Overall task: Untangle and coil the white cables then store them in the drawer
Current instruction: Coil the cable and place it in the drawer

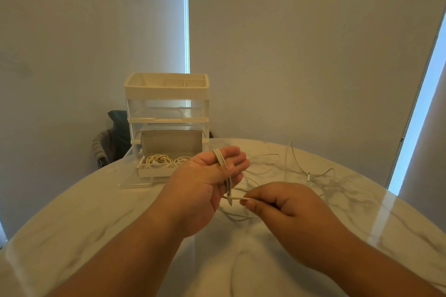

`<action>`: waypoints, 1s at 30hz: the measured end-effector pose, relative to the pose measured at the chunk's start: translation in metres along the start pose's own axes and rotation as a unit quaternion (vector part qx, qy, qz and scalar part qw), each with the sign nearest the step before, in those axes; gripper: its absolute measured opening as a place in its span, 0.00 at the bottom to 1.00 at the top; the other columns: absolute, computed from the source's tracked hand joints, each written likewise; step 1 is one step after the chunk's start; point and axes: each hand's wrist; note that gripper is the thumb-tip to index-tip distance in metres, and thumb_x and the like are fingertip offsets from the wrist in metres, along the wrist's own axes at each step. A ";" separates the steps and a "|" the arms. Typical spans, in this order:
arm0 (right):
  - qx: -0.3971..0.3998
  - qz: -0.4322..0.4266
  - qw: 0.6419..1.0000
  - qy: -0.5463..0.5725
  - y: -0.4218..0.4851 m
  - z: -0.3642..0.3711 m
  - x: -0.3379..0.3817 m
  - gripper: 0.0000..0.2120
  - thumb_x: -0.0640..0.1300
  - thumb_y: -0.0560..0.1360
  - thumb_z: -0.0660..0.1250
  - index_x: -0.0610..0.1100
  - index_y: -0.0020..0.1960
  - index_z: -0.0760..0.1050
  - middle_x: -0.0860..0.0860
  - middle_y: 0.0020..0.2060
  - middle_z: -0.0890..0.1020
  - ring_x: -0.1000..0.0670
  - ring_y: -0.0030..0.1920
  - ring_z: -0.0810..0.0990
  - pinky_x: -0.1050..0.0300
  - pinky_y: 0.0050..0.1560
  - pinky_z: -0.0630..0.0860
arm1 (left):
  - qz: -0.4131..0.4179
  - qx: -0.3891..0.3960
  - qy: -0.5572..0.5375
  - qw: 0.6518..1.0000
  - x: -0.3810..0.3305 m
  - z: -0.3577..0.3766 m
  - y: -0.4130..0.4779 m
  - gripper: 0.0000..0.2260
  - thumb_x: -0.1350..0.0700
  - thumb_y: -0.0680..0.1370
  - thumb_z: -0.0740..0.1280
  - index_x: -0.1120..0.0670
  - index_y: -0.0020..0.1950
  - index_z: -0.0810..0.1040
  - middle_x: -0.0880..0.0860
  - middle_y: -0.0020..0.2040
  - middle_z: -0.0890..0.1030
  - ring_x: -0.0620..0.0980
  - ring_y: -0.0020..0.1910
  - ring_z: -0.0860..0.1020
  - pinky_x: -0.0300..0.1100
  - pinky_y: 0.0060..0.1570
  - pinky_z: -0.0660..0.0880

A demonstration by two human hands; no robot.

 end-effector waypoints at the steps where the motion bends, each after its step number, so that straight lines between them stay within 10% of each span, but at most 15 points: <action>1: -0.008 -0.002 1.000 -0.002 0.000 -0.001 0.000 0.08 0.51 0.79 0.66 0.51 0.46 0.83 0.58 0.39 0.83 0.57 0.43 0.80 0.60 0.43 0.74 | -0.004 -0.005 -0.013 1.000 -0.001 -0.001 0.001 0.13 0.70 0.79 0.60 0.61 0.59 0.78 0.58 0.53 0.85 0.53 0.53 0.84 0.44 0.53 0.80; 18: 0.045 -0.030 0.997 -0.056 -0.002 -0.001 0.006 0.12 0.52 0.81 0.63 0.46 0.45 0.79 0.53 0.36 0.79 0.53 0.43 0.77 0.57 0.42 0.72 | -0.023 -0.074 -0.088 0.993 0.005 -0.007 0.009 0.12 0.68 0.82 0.56 0.64 0.63 0.74 0.62 0.57 0.82 0.54 0.54 0.83 0.43 0.50 0.80; 23: 0.044 -0.024 0.997 -0.065 -0.001 0.000 0.005 0.11 0.52 0.80 0.63 0.47 0.46 0.80 0.53 0.37 0.80 0.54 0.44 0.76 0.57 0.43 0.72 | 0.059 -0.014 0.173 0.983 0.017 -0.001 0.003 0.13 0.69 0.79 0.62 0.56 0.57 0.80 0.52 0.52 0.86 0.47 0.53 0.84 0.40 0.53 0.80; 30: -0.001 0.017 0.999 -0.050 0.000 -0.009 0.002 0.06 0.51 0.78 0.67 0.57 0.47 0.83 0.63 0.38 0.82 0.63 0.45 0.77 0.68 0.41 0.69 | 0.137 0.089 0.489 0.857 0.026 -0.001 -0.006 0.12 0.60 0.82 0.61 0.46 0.59 0.79 0.44 0.50 0.83 0.37 0.50 0.80 0.35 0.52 0.77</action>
Point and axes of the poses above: each hand's wrist, its own y-axis towards the middle knuckle, its own z-axis out of the palm, x = y × z
